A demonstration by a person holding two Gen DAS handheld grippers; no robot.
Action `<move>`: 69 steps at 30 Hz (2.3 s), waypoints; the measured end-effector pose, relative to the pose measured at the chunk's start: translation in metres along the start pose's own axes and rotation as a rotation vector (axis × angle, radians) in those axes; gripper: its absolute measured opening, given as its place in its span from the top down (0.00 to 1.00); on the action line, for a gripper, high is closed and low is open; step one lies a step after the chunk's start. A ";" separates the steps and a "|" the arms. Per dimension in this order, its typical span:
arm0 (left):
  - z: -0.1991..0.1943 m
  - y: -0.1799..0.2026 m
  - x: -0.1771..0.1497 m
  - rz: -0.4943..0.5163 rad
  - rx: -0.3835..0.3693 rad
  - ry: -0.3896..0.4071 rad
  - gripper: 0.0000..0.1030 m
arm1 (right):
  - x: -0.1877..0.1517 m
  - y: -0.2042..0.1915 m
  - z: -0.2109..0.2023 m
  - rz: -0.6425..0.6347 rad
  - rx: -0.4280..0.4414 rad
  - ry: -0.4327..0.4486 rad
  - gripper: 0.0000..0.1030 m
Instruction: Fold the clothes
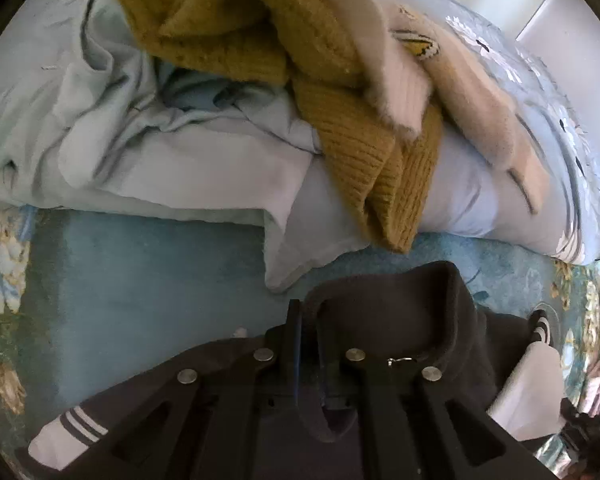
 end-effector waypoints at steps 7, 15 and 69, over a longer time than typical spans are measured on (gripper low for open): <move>-0.033 -0.002 -0.036 0.037 -0.015 -0.013 0.52 | -0.014 -0.013 -0.020 -0.081 -0.053 0.036 0.53; -0.084 -0.039 -0.119 0.010 0.048 -0.014 0.38 | -0.086 -0.050 -0.054 -0.327 -0.252 0.164 0.32; -0.080 0.047 -0.210 -0.195 0.046 -0.045 0.38 | 0.110 0.105 -0.169 -0.528 -0.848 0.261 0.74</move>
Point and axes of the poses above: each gripper's, at about its wrist camera, not at the fingertips, and z roughly the way its jaws point, y to its right, x to its top, the point moved 9 cm from there along z, roughly the way its jaws point, and after that the axes turned 14 degrees about -x, right-handed, at the moved point
